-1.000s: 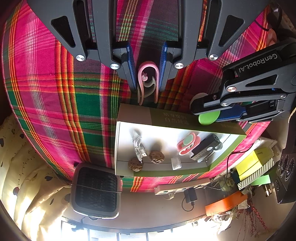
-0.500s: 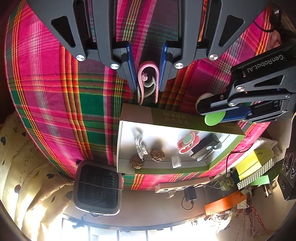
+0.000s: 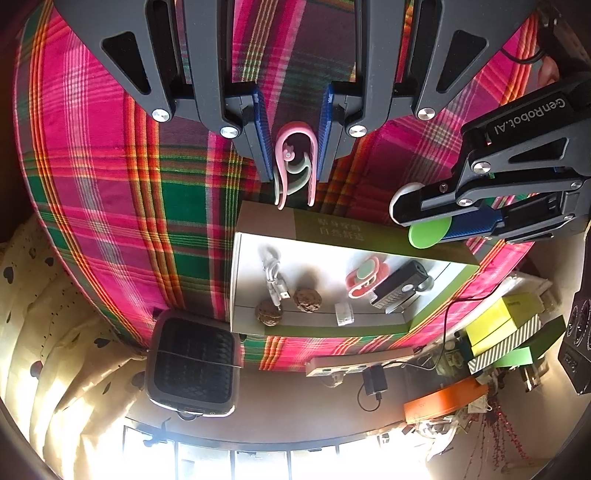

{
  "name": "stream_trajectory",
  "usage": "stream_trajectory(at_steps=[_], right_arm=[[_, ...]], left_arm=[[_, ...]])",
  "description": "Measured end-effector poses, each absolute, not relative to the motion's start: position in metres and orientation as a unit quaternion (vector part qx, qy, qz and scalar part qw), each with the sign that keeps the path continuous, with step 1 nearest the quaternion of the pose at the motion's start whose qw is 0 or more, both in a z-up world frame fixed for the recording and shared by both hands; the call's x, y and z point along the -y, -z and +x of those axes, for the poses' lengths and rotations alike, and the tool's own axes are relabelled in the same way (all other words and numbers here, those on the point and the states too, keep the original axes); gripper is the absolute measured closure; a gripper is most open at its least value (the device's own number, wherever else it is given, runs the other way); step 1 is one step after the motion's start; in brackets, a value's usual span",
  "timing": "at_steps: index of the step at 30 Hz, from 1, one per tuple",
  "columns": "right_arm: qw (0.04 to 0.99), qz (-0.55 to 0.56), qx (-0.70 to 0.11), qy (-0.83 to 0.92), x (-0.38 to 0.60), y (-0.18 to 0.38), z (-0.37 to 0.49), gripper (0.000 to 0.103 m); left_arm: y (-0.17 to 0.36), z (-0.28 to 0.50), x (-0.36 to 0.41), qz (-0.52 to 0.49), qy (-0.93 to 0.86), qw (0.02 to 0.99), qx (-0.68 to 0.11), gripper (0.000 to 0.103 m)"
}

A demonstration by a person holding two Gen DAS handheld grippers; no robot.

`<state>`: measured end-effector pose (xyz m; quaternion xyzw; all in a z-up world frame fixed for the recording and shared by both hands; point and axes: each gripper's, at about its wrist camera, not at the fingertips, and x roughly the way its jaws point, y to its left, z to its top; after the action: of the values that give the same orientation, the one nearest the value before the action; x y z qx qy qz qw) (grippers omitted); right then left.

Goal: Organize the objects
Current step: 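Carry the green toy and pink hook over the tray with both grippers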

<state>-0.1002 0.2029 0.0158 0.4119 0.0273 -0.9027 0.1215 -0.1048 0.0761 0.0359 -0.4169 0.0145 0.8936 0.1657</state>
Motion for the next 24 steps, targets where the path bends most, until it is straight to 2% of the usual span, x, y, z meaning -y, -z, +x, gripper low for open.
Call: stream_trajectory(at_steps=[24], right_arm=[[0.131, 0.385, -0.031, 0.913, -0.194, -0.044, -0.102, 0.079]], left_arm=[[-0.061, -0.110, -0.050, -0.395, -0.905, 0.157, 0.005, 0.072]])
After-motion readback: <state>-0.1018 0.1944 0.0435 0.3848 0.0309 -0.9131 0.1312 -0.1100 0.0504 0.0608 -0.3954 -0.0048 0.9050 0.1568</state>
